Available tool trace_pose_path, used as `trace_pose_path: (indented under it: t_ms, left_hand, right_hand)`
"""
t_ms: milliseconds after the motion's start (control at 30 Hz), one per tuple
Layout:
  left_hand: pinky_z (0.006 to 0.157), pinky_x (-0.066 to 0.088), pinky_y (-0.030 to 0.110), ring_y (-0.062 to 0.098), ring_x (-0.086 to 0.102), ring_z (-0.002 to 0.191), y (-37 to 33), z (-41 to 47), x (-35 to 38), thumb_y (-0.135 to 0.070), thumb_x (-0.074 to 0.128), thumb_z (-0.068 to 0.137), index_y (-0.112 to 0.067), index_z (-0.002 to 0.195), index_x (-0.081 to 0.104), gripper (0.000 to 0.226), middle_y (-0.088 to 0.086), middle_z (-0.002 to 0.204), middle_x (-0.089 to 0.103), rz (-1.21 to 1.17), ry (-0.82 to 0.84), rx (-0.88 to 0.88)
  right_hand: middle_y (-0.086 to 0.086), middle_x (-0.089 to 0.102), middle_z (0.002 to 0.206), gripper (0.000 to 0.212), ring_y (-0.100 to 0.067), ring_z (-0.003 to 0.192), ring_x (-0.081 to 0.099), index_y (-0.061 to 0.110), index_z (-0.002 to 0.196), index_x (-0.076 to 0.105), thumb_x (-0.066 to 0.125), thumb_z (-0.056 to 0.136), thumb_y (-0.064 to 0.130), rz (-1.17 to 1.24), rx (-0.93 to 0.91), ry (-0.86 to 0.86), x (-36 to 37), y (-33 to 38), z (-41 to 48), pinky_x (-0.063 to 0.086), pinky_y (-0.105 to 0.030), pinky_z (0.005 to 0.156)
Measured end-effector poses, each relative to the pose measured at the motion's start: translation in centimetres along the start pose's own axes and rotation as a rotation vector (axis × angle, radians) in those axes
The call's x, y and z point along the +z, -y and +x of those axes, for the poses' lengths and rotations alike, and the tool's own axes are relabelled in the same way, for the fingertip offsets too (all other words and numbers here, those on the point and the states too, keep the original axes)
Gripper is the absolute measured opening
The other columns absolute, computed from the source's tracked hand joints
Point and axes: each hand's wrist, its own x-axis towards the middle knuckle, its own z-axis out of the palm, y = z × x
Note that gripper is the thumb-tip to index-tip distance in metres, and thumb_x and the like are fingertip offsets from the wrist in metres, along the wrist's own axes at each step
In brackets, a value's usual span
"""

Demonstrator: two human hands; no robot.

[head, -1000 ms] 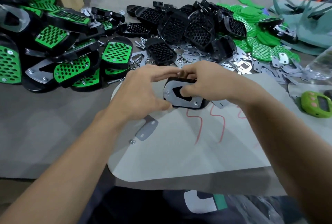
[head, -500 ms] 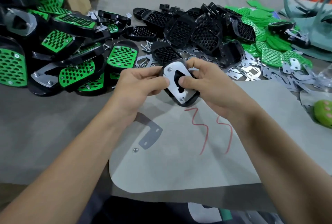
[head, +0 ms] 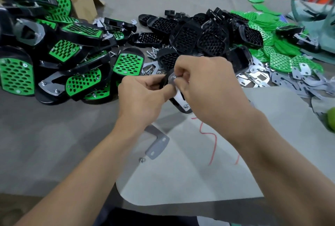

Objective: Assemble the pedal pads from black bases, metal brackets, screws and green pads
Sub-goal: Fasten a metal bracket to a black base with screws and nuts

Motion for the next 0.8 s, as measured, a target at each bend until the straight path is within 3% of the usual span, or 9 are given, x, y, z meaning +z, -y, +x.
trace_pose_path:
  t_ms: [133, 233, 367, 467, 567, 633, 733, 800]
  left_hand:
    - [0.065, 0.046, 0.034, 0.011, 0.049, 0.063, 0.4, 0.0, 0.1, -0.029, 0.081, 0.067, -0.042, 0.074, 0.08, 0.015, 0.019, 0.073, 0.072, -0.02, 0.015, 0.049]
    - [0.068, 0.052, 0.037, 0.008, 0.054, 0.069, 1.0, 0.1, 0.1, -0.033, 0.079, 0.064, -0.046, 0.074, 0.079, 0.017, 0.009, 0.074, 0.074, -0.056, 0.015, 0.101]
    - [0.075, 0.053, 0.04, 0.01, 0.057, 0.077, 1.9, 0.1, 0.2, -0.03, 0.084, 0.069, -0.031, 0.081, 0.08, 0.013, 0.0, 0.079, 0.067, -0.122, 0.083, 0.13]
    - [0.071, 0.054, 0.035, 0.007, 0.056, 0.073, 2.1, 0.0, 0.3, -0.034, 0.086, 0.073, -0.037, 0.084, 0.08, 0.013, -0.004, 0.075, 0.067, -0.117, 0.08, 0.192]
    - [0.055, 0.047, 0.033, 0.005, 0.046, 0.068, 2.4, -0.1, 0.2, -0.037, 0.084, 0.08, -0.014, 0.086, 0.074, 0.026, -0.006, 0.069, 0.057, -0.035, 0.057, 0.252]
    - [0.049, 0.043, 0.041, 0.007, 0.042, 0.067, 2.5, 0.0, 0.1, -0.032, 0.082, 0.083, -0.006, 0.085, 0.071, 0.029, 0.0, 0.064, 0.051, 0.001, 0.065, 0.282]
    - [0.053, 0.05, 0.041, 0.005, 0.049, 0.067, 2.3, -0.1, 0.3, -0.028, 0.084, 0.079, -0.02, 0.088, 0.079, 0.013, -0.003, 0.065, 0.061, -0.046, 0.094, 0.287]
    - [0.063, 0.057, 0.033, 0.002, 0.057, 0.071, 1.9, -0.2, 0.7, -0.028, 0.086, 0.076, -0.04, 0.089, 0.081, 0.019, -0.01, 0.073, 0.07, -0.138, 0.083, 0.241]
  right_hand:
    - [0.005, 0.031, 0.07, 0.031, -0.026, 0.066, 0.036, 0.021, 0.083, 0.032, 0.062, 0.089, 0.011, -0.293, -0.089, 0.038, 0.1, 1.4, -0.3, 0.017, -0.033, 0.049]
    - [0.002, 0.037, 0.077, 0.026, -0.027, 0.068, 0.036, 0.02, 0.084, 0.034, 0.059, 0.088, 0.012, -0.335, -0.069, 0.059, -0.3, 2.1, -0.3, 0.017, -0.035, 0.051]
    - [-0.004, 0.051, 0.068, 0.034, -0.034, 0.06, 0.044, 0.019, 0.076, 0.034, 0.067, 0.077, 0.008, -0.33, -0.094, -0.036, -0.1, 2.4, -0.7, 0.005, -0.027, 0.049]
    - [-0.001, 0.045, 0.063, 0.03, -0.03, 0.062, 0.037, 0.018, 0.066, 0.035, 0.058, 0.085, 0.017, -0.151, 0.12, -0.098, 0.8, 2.2, -1.1, 0.015, -0.036, 0.05]
    - [-0.006, 0.057, 0.061, 0.016, -0.032, 0.067, 0.052, 0.011, 0.066, 0.06, 0.06, 0.08, 0.017, 0.117, 0.358, -0.177, 1.6, 1.8, -1.0, 0.039, -0.038, 0.058]
    - [-0.009, 0.061, 0.058, 0.013, -0.032, 0.066, 0.058, 0.008, 0.065, 0.068, 0.063, 0.075, 0.015, 0.241, 0.438, -0.211, 1.6, 1.7, -0.9, 0.05, -0.041, 0.061]
    - [-0.007, 0.058, 0.056, 0.015, -0.031, 0.062, 0.056, 0.009, 0.065, 0.062, 0.06, 0.077, 0.019, 0.155, 0.368, -0.231, 1.5, 1.5, -1.2, 0.048, -0.04, 0.056]
    - [-0.003, 0.054, 0.06, 0.017, -0.028, 0.062, 0.053, 0.013, 0.069, 0.053, 0.052, 0.082, 0.024, -0.008, 0.271, -0.227, 1.8, 1.3, -1.4, 0.039, -0.034, 0.054]
